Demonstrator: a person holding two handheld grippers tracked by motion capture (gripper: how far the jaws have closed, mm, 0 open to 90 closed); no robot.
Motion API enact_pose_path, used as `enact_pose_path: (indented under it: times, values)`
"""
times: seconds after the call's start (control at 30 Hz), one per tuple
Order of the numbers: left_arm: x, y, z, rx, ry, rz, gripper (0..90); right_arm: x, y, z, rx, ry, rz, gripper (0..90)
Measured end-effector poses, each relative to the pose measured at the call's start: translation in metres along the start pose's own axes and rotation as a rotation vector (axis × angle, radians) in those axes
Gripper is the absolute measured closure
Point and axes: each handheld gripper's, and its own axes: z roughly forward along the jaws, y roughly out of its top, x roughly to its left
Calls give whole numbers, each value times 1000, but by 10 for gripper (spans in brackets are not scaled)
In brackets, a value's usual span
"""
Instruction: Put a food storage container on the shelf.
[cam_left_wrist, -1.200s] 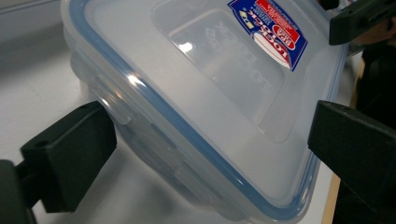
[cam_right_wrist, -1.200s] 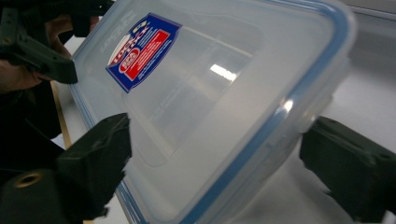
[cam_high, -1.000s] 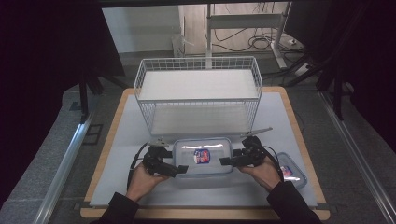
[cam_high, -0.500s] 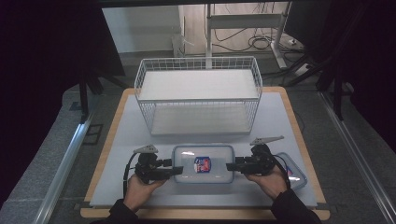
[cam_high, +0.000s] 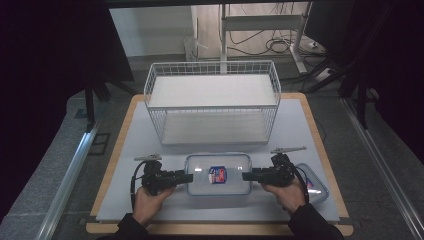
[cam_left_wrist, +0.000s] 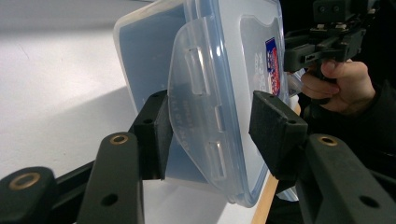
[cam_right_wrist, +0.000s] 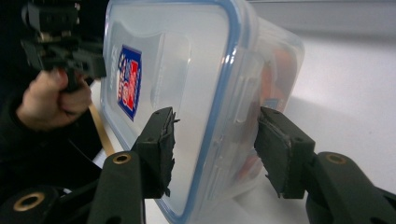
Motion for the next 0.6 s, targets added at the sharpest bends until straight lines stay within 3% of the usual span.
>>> enact_pose_path:
  times: [0.07, 0.13, 0.33, 0.6]
  values:
    - [-2, 1, 0, 5, 8, 6, 501, -1, 0, -1, -4, 10, 28, 504]
    - [-3, 1, 1, 25, 46, 17, 490, -2, -1, -2, -8, 24, 46, 536]
    - [-6, 4, -3, 9, 79, 38, 488, 4, -2, -1, -26, 17, 8, 553]
    - [-12, 11, -9, -16, 93, 63, 496, 11, 2, -1, -57, 2, -27, 542]
